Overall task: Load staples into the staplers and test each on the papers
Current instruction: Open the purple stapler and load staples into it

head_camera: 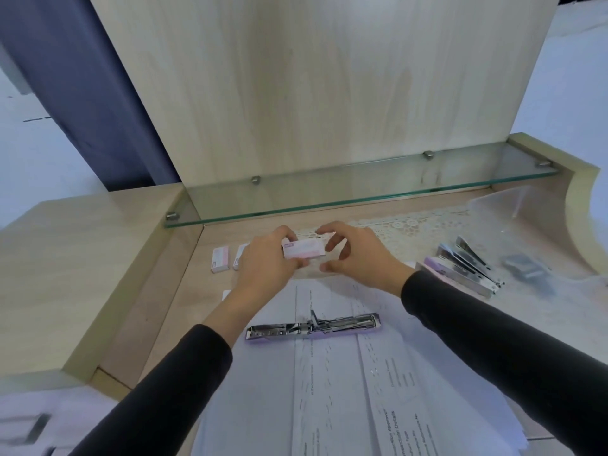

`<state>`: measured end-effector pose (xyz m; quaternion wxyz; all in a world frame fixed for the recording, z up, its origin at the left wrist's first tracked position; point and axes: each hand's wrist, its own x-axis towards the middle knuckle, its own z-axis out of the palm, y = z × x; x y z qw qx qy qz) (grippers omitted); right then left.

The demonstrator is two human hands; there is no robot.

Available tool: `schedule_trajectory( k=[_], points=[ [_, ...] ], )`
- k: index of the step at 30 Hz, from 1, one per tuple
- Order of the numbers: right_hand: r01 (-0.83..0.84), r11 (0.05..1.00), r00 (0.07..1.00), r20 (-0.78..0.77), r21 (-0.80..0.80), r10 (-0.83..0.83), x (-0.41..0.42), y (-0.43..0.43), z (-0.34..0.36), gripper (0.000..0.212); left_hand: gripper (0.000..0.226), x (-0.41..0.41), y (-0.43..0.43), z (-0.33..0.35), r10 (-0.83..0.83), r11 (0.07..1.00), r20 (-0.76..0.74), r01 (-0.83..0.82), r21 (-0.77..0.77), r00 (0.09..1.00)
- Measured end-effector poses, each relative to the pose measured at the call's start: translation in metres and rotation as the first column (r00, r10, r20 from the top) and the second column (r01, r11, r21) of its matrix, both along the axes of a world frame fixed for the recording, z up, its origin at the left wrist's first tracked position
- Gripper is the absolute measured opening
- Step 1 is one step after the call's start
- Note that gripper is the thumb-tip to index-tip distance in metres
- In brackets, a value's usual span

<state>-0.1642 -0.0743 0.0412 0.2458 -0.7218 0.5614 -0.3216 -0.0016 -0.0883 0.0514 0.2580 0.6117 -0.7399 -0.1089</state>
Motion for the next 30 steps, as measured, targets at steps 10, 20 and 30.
schedule_trajectory(
  k=[10,20,30],
  points=[
    [0.005,1.000,0.988,-0.155,0.025,-0.001,-0.008,0.019,-0.010,0.031,0.040,0.022,0.019,-0.013,-0.085,0.986,0.085,0.071,0.152,0.993],
    [-0.092,0.996,0.976,-0.197,-0.014,0.088,-0.005,0.029,-0.016,0.018,0.039,0.022,0.024,-0.029,-0.211,0.964,0.039,0.201,0.176,0.977],
    [0.015,1.000,0.984,-0.180,0.001,-0.014,-0.002,0.025,-0.018,0.006,0.038,0.026,0.024,-0.043,-0.179,0.979,-0.008,0.179,0.101,0.984]
  ],
)
